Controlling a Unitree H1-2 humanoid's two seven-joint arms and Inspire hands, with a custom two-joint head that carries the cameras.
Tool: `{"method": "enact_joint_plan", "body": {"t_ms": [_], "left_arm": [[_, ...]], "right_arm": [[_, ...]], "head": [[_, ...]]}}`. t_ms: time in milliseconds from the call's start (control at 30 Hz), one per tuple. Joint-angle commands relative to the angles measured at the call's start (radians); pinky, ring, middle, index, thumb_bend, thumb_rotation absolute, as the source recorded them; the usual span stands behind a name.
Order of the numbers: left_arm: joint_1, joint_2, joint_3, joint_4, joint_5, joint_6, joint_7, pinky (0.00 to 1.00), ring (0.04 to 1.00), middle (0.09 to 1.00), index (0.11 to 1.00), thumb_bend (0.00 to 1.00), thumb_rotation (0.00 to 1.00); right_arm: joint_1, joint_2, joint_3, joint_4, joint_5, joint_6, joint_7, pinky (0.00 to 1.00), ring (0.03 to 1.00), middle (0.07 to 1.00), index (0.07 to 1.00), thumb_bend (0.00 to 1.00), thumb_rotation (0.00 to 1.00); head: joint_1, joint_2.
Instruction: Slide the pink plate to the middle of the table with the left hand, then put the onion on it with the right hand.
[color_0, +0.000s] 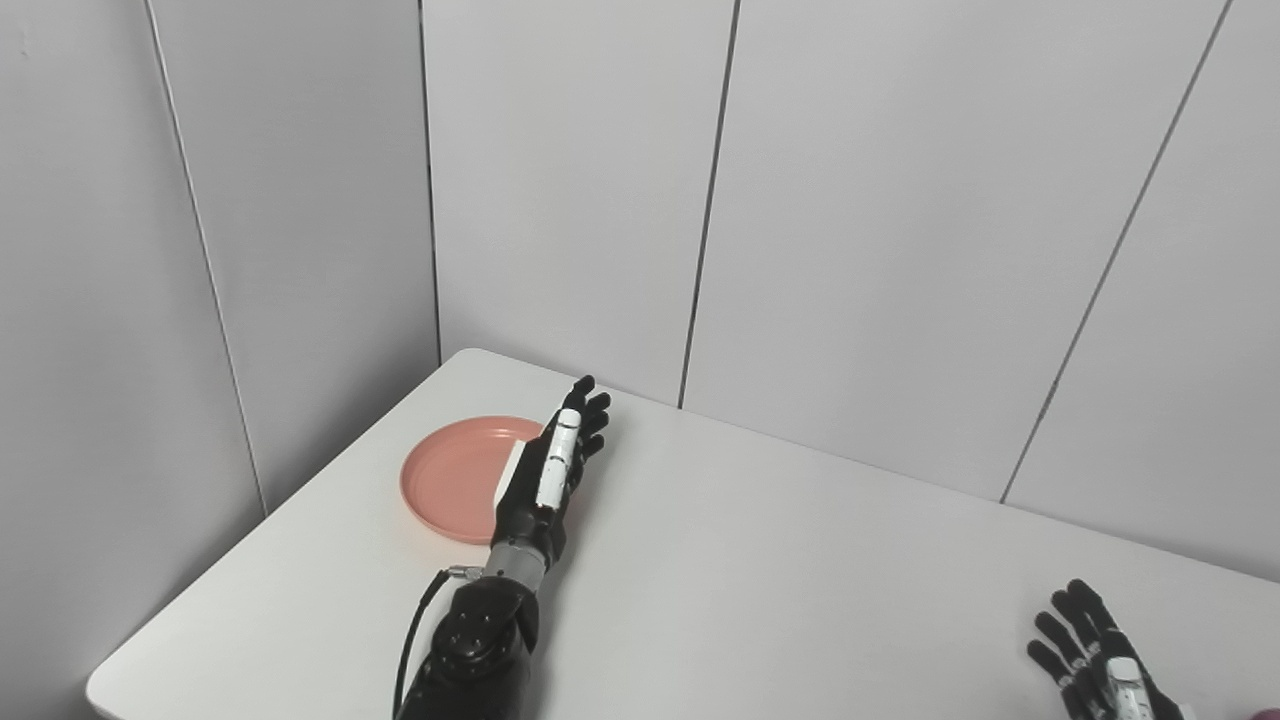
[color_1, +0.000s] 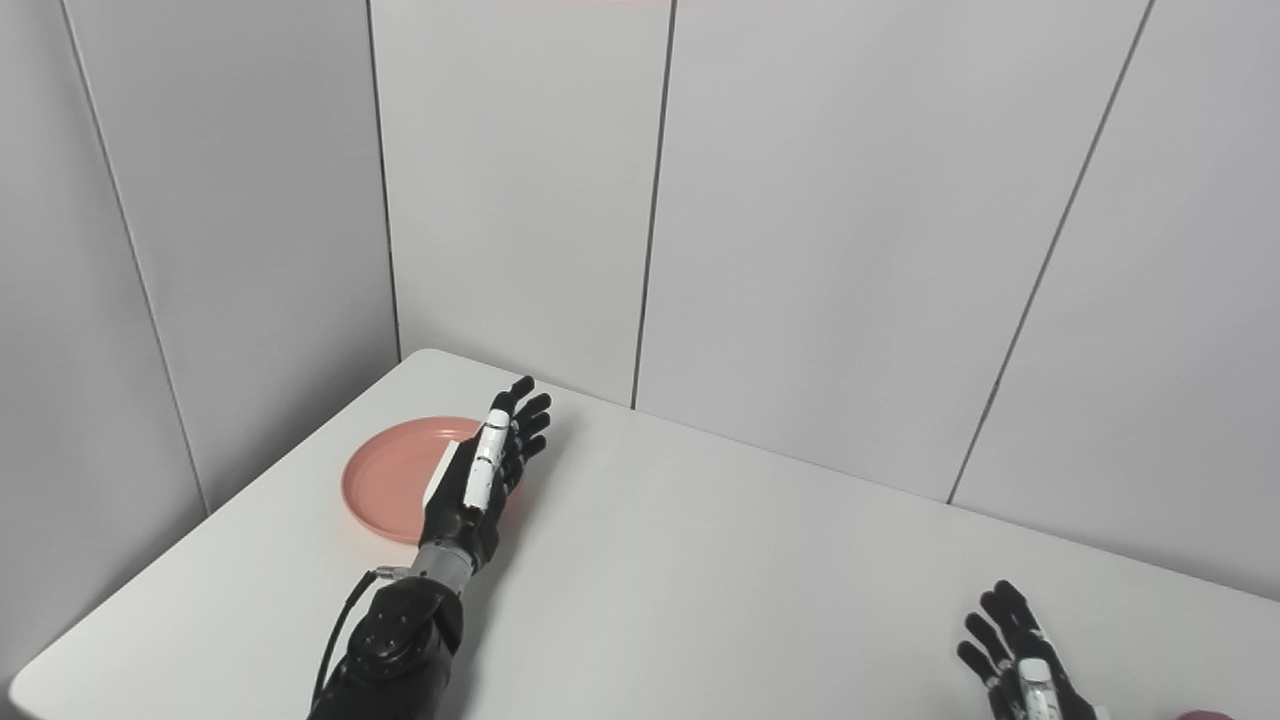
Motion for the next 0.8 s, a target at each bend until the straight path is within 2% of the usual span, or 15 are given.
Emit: {"method": "enact_joint_plan", "body": {"t_ms": [0,200,367,533,667,767], "left_arm": [[-0.081,0.031,0.013,-0.018,-0.013,-0.005,0.008,0.91,0.907,0.896,0.9,0.6,1.0],[-0.127,0.078,0.04,0.009,-0.022,-0.021,0.006,0.91,0.898,0.886,0.889,0.61,1.0],[-0.16,0.119,0.06,0.034,-0.014,0.005,0.025,0.92,0.903,0.885,0.887,0.64,1.0],[-0.192,0.177,0.073,0.096,-0.011,-0.008,0.02,0.83,0.865,0.868,0.878,0.63,1.0],[-0.219,0.218,0.081,0.158,-0.017,-0.017,0.017,0.81,0.849,0.851,0.858,0.6,1.0],[-0.234,0.237,0.094,0.198,-0.027,-0.023,0.016,0.83,0.851,0.853,0.864,0.57,1.0]], "right_arm": [[0.036,-0.014,-0.01,0.043,0.009,-0.054,0.021,0.86,0.91,0.928,0.926,0.61,0.84],[0.036,-0.016,-0.007,0.042,0.002,-0.044,0.02,0.86,0.905,0.925,0.922,0.64,0.84],[0.037,-0.014,-0.009,0.033,0.002,-0.03,0.011,0.85,0.896,0.916,0.915,0.63,0.84],[0.038,-0.015,-0.007,0.032,-0.003,-0.03,0.01,0.86,0.905,0.923,0.923,0.64,0.84],[0.034,-0.013,-0.009,0.04,0.001,-0.04,0.012,0.86,0.892,0.908,0.908,0.63,0.83],[0.035,-0.012,-0.01,0.034,0.003,-0.032,0.01,0.87,0.887,0.904,0.903,0.6,0.84]], "head": [[0.004,-0.001],[0.012,-0.006],[0.015,-0.01],[0.02,-0.013],[0.023,-0.016],[0.024,-0.017]]}}
